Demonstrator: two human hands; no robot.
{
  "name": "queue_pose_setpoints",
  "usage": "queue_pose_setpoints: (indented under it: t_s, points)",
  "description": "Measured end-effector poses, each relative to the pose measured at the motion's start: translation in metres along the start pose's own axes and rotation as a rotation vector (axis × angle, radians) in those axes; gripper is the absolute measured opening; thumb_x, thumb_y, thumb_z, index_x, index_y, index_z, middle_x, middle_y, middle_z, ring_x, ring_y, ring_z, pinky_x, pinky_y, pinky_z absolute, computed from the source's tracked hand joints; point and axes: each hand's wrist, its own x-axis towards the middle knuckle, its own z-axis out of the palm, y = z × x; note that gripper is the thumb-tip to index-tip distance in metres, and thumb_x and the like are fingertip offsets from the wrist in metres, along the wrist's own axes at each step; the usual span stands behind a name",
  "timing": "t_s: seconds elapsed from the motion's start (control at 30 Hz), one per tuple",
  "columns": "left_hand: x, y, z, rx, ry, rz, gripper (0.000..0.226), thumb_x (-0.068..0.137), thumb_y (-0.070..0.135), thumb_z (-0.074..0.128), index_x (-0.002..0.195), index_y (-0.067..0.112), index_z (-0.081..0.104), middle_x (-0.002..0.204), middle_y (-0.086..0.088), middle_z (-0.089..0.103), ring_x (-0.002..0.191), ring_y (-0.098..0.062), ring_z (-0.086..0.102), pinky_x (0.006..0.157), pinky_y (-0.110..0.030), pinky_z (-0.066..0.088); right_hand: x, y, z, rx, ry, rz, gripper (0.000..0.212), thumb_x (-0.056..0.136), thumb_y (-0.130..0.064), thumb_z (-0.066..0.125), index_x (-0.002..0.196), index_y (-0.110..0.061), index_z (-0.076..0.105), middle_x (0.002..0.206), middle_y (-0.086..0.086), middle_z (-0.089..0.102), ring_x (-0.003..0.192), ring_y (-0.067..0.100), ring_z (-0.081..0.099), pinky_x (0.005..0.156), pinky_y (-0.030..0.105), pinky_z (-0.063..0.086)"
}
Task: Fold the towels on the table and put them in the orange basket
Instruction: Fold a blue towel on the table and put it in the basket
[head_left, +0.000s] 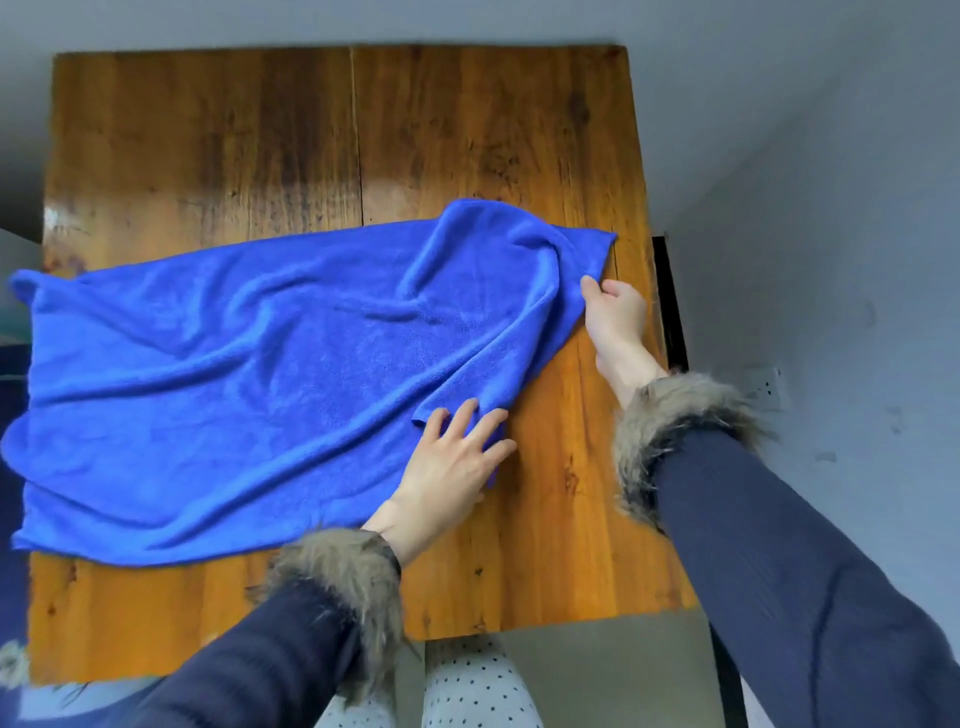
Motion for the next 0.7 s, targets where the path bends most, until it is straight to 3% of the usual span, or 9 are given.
queue_pose_setpoints:
  t_s: [0.07,0.13,0.2,0.27,0.33,0.4,0.47,0.6,0.7]
  points:
    - [0.004,0.0,-0.003,0.063,0.056,-0.045,0.044,0.058,0.021,0.078,0.1,0.027,0.066,0.12,0.001,0.061,0.106,-0.026,0.059,0.077,-0.033,0.049,0.011,-0.007,0.003,0.01,-0.005,0.05,0.045,0.089,-0.026,0.055,0.051,-0.02,0.033,0.052,-0.003,0.033,0.049,0.015,0.029,0.052,0.03,0.026]
    - [0.008,0.0,-0.004,0.04,0.162,-0.054,0.029,0.06,0.016,0.077,0.086,0.023,0.067,0.105,0.002,0.066,0.092,-0.024,0.063,0.067,-0.032,0.05,0.019,-0.012,0.003,-0.005,-0.008,0.113,0.038,0.09,-0.032,0.055,0.054,-0.02,0.044,0.059,-0.002,0.042,0.056,0.017,0.038,0.056,0.029,0.033]
    - [0.01,-0.001,-0.005,-0.037,0.256,-0.068,0.017,0.063,0.013,0.074,0.077,0.019,0.067,0.092,0.003,0.069,0.082,-0.023,0.064,0.064,-0.031,0.049,0.026,-0.014,0.003,-0.002,-0.031,0.155,0.026,0.09,-0.033,0.056,0.082,-0.01,0.065,0.075,0.0,0.054,0.073,0.02,0.05,0.065,0.027,0.038]
    - [0.013,-0.002,-0.01,-0.172,0.329,-0.106,0.005,0.068,0.014,0.069,0.072,0.016,0.066,0.078,0.002,0.07,0.075,-0.024,0.064,0.064,-0.032,0.048,0.034,-0.016,0.003,0.049,-0.066,0.204,0.032,0.088,-0.029,0.06,0.105,-0.002,0.064,0.091,0.005,0.06,0.083,0.021,0.054,0.063,0.025,0.042]
    - [0.016,-0.002,-0.016,-0.324,0.357,-0.206,0.005,0.078,0.017,0.068,0.078,0.012,0.068,0.071,-0.004,0.067,0.077,-0.028,0.061,0.067,-0.036,0.044,0.039,-0.02,0.001,0.121,-0.095,0.238,0.034,0.085,-0.021,0.063,0.112,0.001,0.061,0.101,0.009,0.062,0.09,0.023,0.058,0.064,0.026,0.047]
    - [0.018,-0.001,-0.024,-0.483,0.359,-0.322,0.015,0.086,0.024,0.065,0.081,0.01,0.067,0.07,-0.005,0.063,0.08,-0.028,0.053,0.069,-0.035,0.041,0.044,-0.025,-0.005,0.199,-0.089,0.264,0.028,0.081,-0.011,0.063,0.107,0.002,0.061,0.107,0.012,0.062,0.096,0.025,0.06,0.08,0.032,0.052]
    - [0.023,0.002,-0.033,-0.639,0.338,-0.428,0.022,0.088,0.031,0.061,0.078,0.012,0.065,0.066,0.002,0.054,0.075,-0.02,0.046,0.063,-0.025,0.033,0.051,-0.03,-0.015,0.24,-0.092,0.275,0.006,0.077,-0.004,0.059,0.083,-0.004,0.059,0.096,0.012,0.062,0.083,0.023,0.058,0.071,0.03,0.05]
    - [0.04,0.014,-0.047,-1.009,0.145,-0.501,0.03,0.088,0.034,0.059,0.067,0.013,0.056,0.048,0.008,0.036,0.044,-0.008,0.039,0.04,-0.016,0.027,0.064,-0.031,-0.047,0.235,-0.072,0.291,0.017,0.074,-0.001,0.058,0.065,-0.01,0.048,0.067,0.005,0.051,0.053,0.014,0.042,0.049,0.02,0.029]
    - [0.052,0.034,-0.055,-1.091,-0.057,-0.384,0.028,0.089,0.034,0.058,0.069,0.014,0.053,0.055,0.005,0.044,0.048,-0.009,0.05,0.056,-0.026,0.044,0.069,-0.027,-0.074,0.234,-0.026,0.287,0.018,0.073,0.002,0.059,0.067,-0.009,0.046,0.076,0.01,0.053,0.056,0.015,0.044,0.047,0.024,0.032]
